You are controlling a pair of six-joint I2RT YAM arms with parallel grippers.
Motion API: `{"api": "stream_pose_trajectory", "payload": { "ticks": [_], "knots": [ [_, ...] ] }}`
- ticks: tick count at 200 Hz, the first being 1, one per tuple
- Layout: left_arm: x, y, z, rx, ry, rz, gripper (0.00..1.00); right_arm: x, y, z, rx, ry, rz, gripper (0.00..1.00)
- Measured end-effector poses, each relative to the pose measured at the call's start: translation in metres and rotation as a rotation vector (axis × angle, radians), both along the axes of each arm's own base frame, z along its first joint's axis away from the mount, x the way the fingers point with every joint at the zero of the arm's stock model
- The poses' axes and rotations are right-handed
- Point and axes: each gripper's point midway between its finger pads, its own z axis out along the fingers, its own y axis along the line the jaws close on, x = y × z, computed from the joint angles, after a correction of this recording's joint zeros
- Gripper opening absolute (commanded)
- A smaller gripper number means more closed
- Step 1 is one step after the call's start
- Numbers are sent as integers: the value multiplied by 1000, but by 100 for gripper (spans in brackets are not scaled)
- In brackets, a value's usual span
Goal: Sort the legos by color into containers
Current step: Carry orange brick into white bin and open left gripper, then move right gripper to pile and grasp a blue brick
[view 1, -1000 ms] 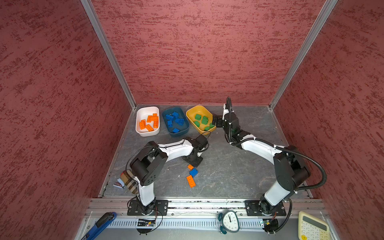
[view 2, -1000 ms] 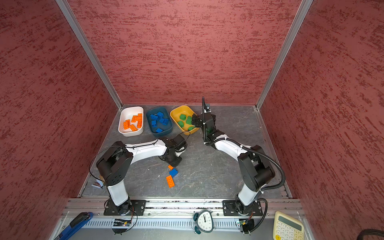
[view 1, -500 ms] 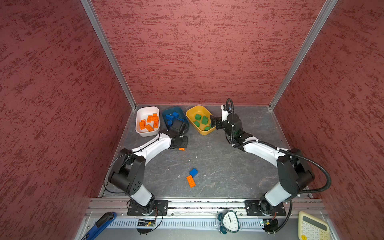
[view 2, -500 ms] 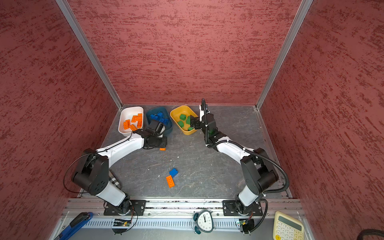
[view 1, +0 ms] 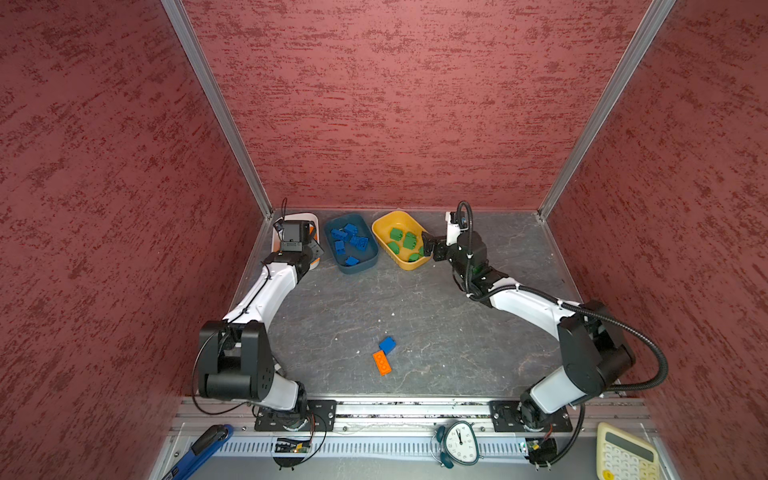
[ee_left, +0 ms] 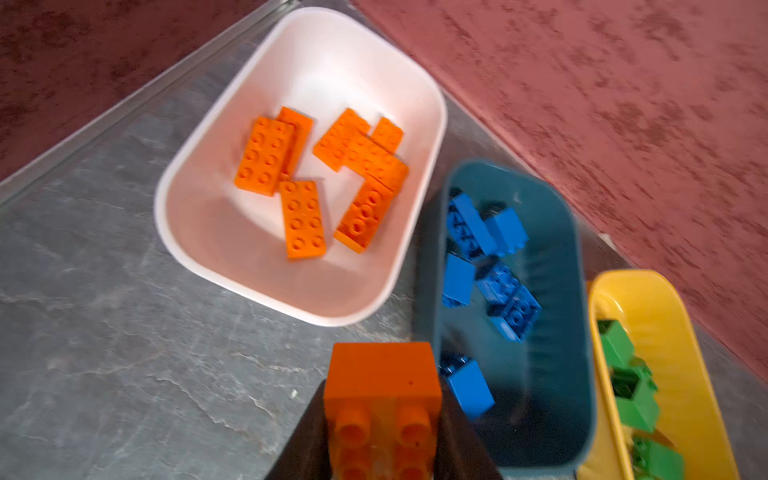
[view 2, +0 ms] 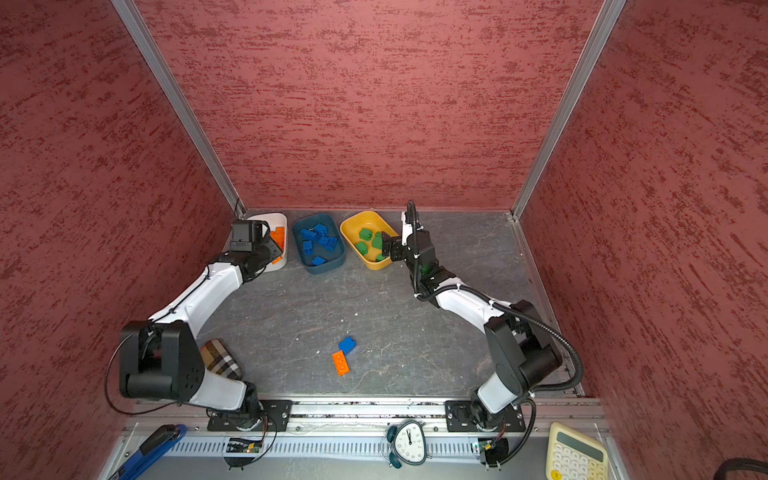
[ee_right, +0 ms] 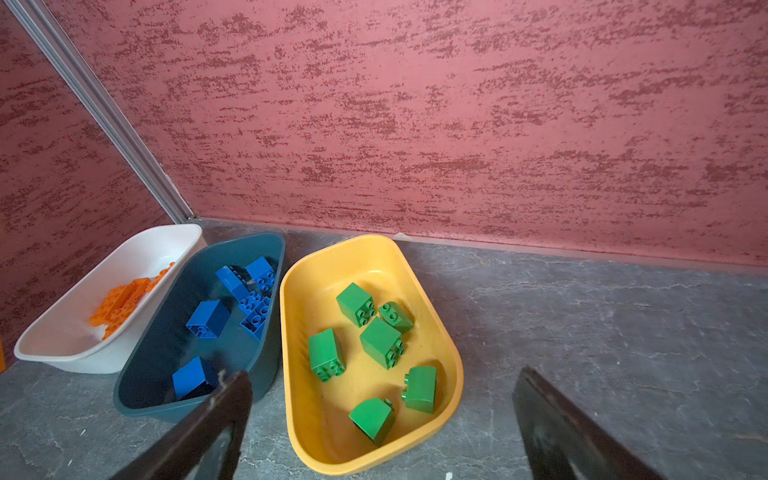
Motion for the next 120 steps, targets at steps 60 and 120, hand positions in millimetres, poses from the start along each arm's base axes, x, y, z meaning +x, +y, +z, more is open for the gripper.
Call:
{"api": "stream_pose_trajectory", "payload": {
  "ticks": [60,120],
  "knots": [
    [52,52,-27,1,56,140,36,-19,-11,-3,21,28,-11,99],
    [73,69,-27,-21,79,147,84,-38,15,-14,-42,60,177,99]
  ]
}}
